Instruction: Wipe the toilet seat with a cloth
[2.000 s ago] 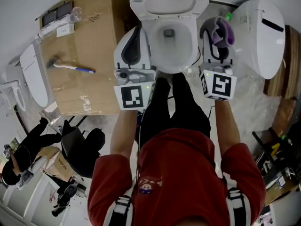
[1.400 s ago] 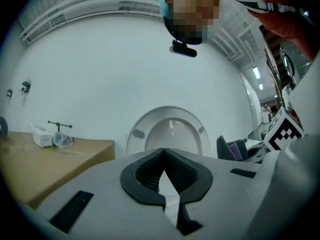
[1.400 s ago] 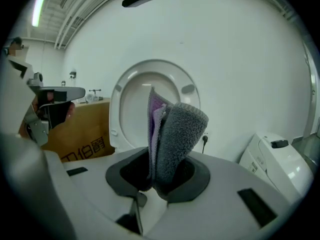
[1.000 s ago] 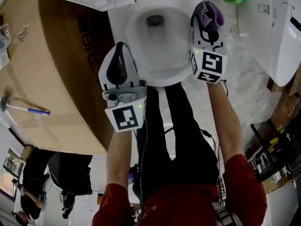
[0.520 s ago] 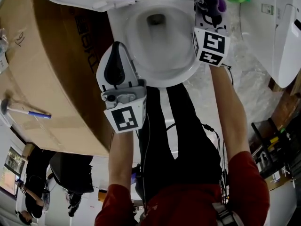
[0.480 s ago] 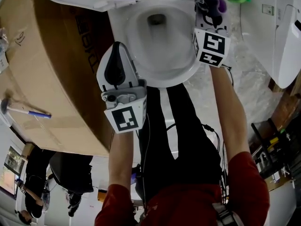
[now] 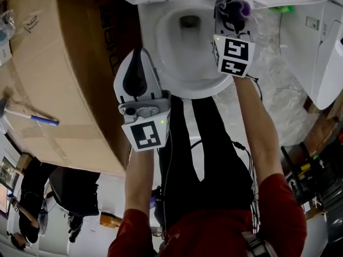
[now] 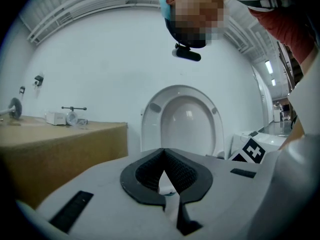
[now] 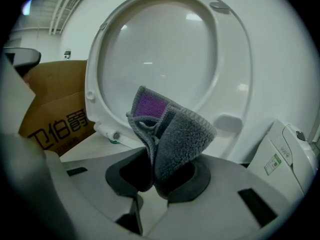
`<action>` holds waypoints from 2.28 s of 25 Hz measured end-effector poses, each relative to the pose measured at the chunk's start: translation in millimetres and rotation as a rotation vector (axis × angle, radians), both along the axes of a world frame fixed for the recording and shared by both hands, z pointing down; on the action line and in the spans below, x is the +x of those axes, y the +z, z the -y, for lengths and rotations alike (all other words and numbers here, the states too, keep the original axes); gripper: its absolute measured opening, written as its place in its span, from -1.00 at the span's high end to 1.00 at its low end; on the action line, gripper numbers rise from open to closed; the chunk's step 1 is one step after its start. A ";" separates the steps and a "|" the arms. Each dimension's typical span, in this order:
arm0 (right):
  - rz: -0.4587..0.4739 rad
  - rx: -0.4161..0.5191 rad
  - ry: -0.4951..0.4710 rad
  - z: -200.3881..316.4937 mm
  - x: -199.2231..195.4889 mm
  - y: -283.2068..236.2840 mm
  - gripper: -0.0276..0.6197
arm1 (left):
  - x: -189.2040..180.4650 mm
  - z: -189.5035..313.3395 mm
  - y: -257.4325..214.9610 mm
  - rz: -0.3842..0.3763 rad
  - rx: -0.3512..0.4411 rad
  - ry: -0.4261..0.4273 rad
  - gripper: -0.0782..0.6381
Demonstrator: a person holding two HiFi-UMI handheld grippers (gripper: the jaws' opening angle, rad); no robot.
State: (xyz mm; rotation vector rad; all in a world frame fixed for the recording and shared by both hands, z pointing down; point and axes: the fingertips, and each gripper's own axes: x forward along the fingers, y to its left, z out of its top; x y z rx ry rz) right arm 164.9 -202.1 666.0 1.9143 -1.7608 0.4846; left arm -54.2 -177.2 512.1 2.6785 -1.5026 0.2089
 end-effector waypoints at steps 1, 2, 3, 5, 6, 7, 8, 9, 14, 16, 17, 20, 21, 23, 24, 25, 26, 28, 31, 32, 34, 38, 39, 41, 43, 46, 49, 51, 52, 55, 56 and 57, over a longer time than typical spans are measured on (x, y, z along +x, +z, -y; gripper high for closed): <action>0.006 -0.010 -0.017 2.6 -10.6 2.1 0.66 | -5.0 -0.1 0.9 0.000 -0.002 -0.009 0.75; 0.012 -0.019 -0.031 5.4 -20.8 4.0 0.66 | -10.1 -0.4 2.2 0.000 -0.005 -0.017 0.75; 0.017 -0.027 -0.044 8.3 -30.5 5.9 0.66 | -15.2 -1.2 3.6 0.002 -0.010 -0.023 0.75; 0.026 -0.040 -0.067 14.9 -48.9 9.3 0.66 | -25.2 -3.4 5.8 0.006 -0.018 -0.032 0.75; 0.029 -0.044 -0.079 18.5 -58.1 10.5 0.66 | -30.1 -4.5 6.5 0.007 -0.020 -0.035 0.75; 0.030 -0.047 -0.094 22.3 -67.5 11.2 0.66 | -34.8 -5.4 7.1 0.008 -0.022 -0.038 0.75; 0.029 -0.049 -0.112 26.3 -77.4 11.4 0.66 | -39.6 -6.2 7.7 0.009 -0.024 -0.042 0.75; 0.028 -0.048 -0.133 30.5 -87.7 11.1 0.66 | -44.3 -6.6 8.2 0.010 -0.027 -0.046 0.75; 0.032 -0.037 -0.230 54.9 -140.6 0.9 0.66 | -64.9 -7.0 6.3 -0.006 -0.033 -0.069 0.75; 0.036 -0.034 -0.277 67.0 -164.0 -6.3 0.66 | -71.5 -7.5 4.2 -0.014 -0.035 -0.077 0.75; 0.032 -0.036 -0.301 72.8 -175.4 -9.3 0.66 | -74.2 -7.5 3.1 -0.018 -0.035 -0.078 0.75; 0.010 -0.061 -0.353 84.2 -200.5 -11.9 0.66 | -78.7 -8.0 -0.4 -0.030 -0.035 -0.077 0.75; 0.009 -0.071 -0.357 85.4 -204.4 -11.5 0.66 | -79.3 -8.5 -1.4 -0.034 -0.035 -0.076 0.75; 0.016 -0.083 -0.351 85.1 -206.8 -11.3 0.66 | -80.4 -9.8 -3.4 -0.042 -0.036 -0.073 0.75; 0.020 -0.086 -0.348 84.1 -206.8 -12.1 0.66 | -81.0 -10.5 -4.3 -0.043 -0.037 -0.070 0.75; 0.021 -0.087 -0.349 82.9 -207.1 -13.8 0.66 | -81.8 -11.1 -5.2 -0.044 -0.037 -0.067 0.75; 0.019 -0.085 -0.354 81.7 -208.0 -16.8 0.66 | -82.6 -11.6 -6.1 -0.046 -0.037 -0.064 0.75; 0.008 -0.071 -0.373 79.6 -211.6 -27.3 0.66 | -84.3 -11.9 -8.4 -0.048 -0.039 -0.062 0.75; -0.015 -0.030 -0.396 78.9 -216.0 -52.6 0.66 | -85.8 -10.9 -15.7 -0.056 -0.038 -0.063 0.75; -0.022 -0.012 -0.399 79.9 -216.4 -63.4 0.66 | -85.7 -10.2 -19.6 -0.059 -0.035 -0.062 0.75; -0.044 0.022 -0.406 83.3 -215.8 -87.3 0.66 | -84.8 -8.7 -28.9 -0.063 -0.027 -0.059 0.75; -0.094 0.067 -0.417 89.0 -210.6 -139.2 0.66 | -80.3 -5.5 -51.4 -0.071 -0.014 -0.055 0.75; -0.104 0.080 -0.421 89.9 -209.6 -152.9 0.66 | -78.5 -4.0 -58.3 -0.074 -0.007 -0.053 0.75; -0.117 0.116 -0.424 93.3 -206.8 -181.9 0.66 | -73.4 1.2 -72.9 -0.079 0.014 -0.048 0.75; -0.122 0.154 -0.422 97.3 -202.3 -211.6 0.66 | -67.1 6.4 -87.8 -0.087 0.029 -0.043 0.75; -0.119 0.184 -0.428 97.8 -196.5 -249.2 0.66 | -57.2 8.5 -110.8 -0.095 0.042 -0.033 0.75; -0.126 0.212 -0.444 94.9 -191.4 -280.2 0.66 | -46.7 10.1 -134.2 -0.103 0.061 -0.020 0.75; -0.132 0.236 -0.434 93.9 -180.9 -301.3 0.66 | -37.4 10.1 -147.6 -0.104 0.071 -0.008 0.75; -0.131 0.245 -0.422 93.4 -173.2 -311.3 0.66 | -32.5 9.4 -153.7 -0.104 0.074 -0.001 0.75; -0.123 0.269 -0.382 90.4 -144.7 -337.1 0.66 | -17.2 5.8 -169.6 -0.103 0.075 0.016 0.75; -0.120 0.277 -0.370 88.3 -134.5 -344.1 0.66 | -11.8 4.8 -174.5 -0.102 0.077 0.020 0.75; -0.119 0.285 -0.358 85.6 -124.0 -350.6 0.66 | -5.9 4.0 -179.1 -0.103 0.080 0.023 0.75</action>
